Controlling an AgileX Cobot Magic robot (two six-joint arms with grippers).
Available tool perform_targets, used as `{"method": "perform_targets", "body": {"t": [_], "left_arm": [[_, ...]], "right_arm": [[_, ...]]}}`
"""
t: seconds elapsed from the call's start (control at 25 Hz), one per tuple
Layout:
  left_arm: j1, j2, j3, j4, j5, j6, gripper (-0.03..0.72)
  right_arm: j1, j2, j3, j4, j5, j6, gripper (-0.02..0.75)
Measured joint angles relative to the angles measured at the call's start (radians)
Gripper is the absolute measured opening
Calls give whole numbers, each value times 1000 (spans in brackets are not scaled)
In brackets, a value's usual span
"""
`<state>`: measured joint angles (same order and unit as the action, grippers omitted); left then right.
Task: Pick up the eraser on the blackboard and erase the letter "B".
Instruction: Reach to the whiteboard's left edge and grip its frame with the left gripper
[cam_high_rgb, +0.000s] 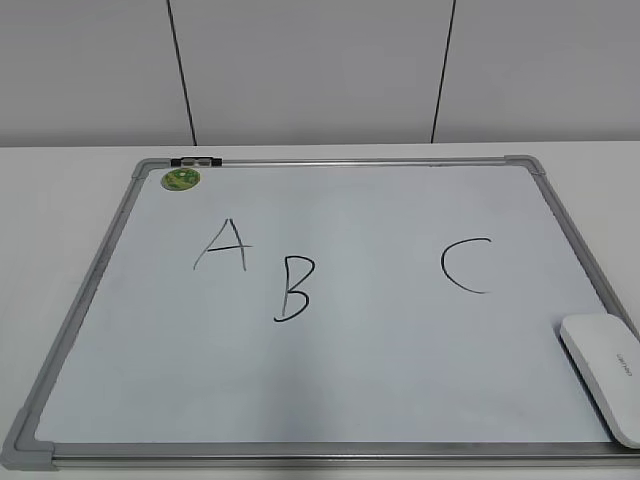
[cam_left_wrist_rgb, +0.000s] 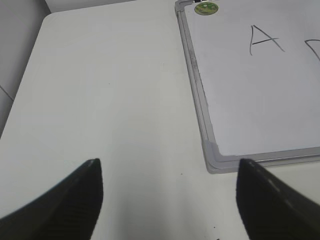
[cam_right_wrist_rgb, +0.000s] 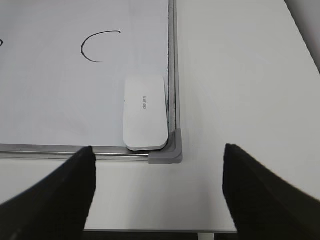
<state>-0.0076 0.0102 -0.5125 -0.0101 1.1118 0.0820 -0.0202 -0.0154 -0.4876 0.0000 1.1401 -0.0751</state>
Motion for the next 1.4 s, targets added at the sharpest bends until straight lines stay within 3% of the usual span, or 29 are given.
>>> {"method": "perform_targets", "body": {"t": [0.36,1.0,1.4], "left_arm": [[0,142,-113,-16,-21,0,575],[0,888,-271,-149,-206,0,578],[0,1364,-475,-161,-241,20,541]], "right_arm": [[0,0,0,0,0,0,587],[0,0,0,0,0,0,587],[0,0,0,0,0,0,587]]}}
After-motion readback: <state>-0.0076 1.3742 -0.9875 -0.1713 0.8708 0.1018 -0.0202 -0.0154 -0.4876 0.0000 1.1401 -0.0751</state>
